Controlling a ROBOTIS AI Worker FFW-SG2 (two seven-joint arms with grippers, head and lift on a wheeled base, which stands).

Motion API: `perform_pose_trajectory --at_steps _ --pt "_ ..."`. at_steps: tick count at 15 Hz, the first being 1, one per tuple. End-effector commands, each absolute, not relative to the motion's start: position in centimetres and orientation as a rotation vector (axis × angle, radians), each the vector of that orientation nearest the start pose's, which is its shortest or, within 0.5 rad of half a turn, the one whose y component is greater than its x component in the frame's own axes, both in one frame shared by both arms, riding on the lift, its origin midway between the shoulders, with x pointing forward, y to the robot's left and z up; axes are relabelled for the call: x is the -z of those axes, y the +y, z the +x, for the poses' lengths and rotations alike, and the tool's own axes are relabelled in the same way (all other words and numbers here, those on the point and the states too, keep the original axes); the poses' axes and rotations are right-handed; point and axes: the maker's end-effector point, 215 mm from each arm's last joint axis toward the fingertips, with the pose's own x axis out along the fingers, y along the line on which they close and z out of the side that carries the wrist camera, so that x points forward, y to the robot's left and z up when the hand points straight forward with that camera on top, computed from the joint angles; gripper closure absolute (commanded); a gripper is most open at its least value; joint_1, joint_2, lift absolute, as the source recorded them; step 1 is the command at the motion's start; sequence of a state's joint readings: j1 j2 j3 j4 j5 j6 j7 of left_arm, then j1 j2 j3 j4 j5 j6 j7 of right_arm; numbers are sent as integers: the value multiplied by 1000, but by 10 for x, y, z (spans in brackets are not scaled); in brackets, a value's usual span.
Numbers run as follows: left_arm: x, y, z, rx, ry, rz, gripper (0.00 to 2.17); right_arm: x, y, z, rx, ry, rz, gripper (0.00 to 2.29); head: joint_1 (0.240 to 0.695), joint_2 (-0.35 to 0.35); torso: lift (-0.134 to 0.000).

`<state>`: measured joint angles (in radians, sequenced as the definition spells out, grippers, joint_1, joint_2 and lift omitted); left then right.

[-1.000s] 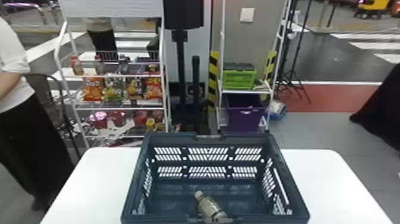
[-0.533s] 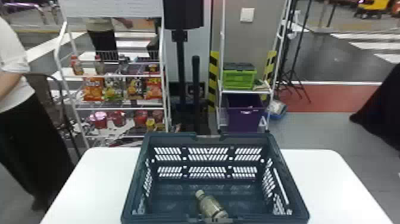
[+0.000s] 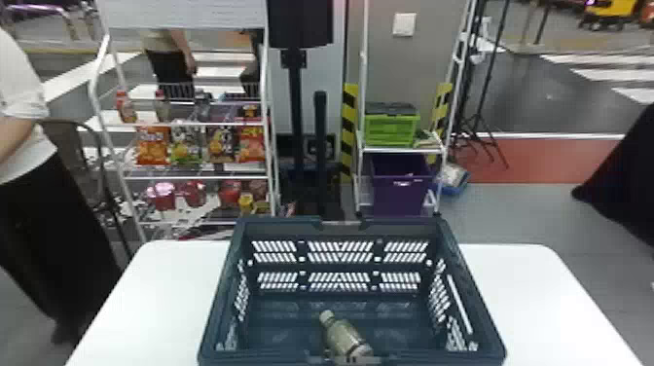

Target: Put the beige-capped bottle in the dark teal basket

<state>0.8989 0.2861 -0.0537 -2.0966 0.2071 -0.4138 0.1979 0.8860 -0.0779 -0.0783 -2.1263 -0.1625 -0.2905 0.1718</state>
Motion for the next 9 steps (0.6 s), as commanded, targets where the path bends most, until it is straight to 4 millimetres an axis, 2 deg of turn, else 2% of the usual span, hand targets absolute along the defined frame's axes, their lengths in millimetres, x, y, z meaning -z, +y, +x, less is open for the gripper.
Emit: perform_pose_trajectory --at_steps 1,9 --pt "343 260 316 -18 -7 -60 161 349 -240 321 -132 30 47 53 499 0 0" --pt "333 258 316 -16 -26 -59 161 350 -239 321 -134 34 46 53 499 0 0"
